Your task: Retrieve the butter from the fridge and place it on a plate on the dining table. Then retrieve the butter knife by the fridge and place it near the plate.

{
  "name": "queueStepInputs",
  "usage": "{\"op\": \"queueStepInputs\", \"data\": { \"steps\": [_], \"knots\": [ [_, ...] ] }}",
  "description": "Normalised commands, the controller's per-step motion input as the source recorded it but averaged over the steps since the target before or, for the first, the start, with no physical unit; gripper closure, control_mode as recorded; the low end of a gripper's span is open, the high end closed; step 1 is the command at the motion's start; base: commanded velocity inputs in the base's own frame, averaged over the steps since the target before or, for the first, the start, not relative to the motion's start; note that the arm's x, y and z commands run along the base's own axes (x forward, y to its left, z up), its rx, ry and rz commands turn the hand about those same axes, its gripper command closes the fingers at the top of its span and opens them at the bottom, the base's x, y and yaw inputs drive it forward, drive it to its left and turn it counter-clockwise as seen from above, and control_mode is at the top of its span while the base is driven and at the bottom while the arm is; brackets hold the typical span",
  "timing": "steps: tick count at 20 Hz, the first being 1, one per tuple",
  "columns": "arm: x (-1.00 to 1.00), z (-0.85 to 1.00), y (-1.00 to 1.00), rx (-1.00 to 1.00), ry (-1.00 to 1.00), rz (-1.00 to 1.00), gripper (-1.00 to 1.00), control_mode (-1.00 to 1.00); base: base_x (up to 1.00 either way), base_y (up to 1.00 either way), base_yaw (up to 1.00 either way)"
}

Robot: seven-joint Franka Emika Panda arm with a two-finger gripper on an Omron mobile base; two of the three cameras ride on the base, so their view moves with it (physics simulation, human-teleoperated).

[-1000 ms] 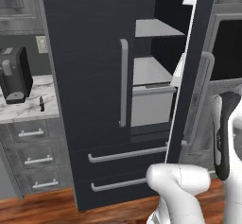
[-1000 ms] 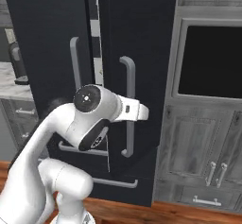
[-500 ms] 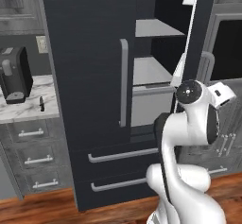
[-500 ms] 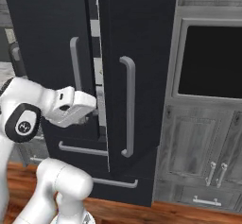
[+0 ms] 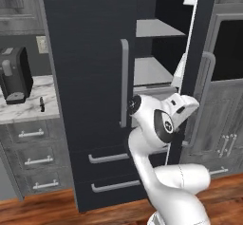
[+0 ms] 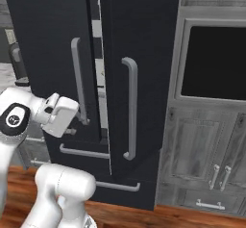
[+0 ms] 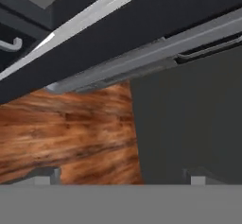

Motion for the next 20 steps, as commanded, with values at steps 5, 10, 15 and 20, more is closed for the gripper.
{"op": "queueStepInputs", "data": {
  "steps": [5, 10, 15, 20],
  "knots": [
    [0.88, -0.29, 0.38, -0.17, 0.29, 0.0, -1.0, -1.0, 0.0, 0.0, 0.0],
    [0.88, -0.44, -0.06, 0.0, 0.27, 0.04, -1.0, -1.0, 0.0, 0.0, 0.0],
    [0.72, -0.45, -0.19, 0.0, 0.34, 0.05, -1.0, -1.0, 0.0, 0.0, 0.0],
    [0.78, -0.36, -0.18, 0.0, 0.31, 0.04, -1.0, -1.0, 0.0, 0.0, 0.0]
  ]
}}
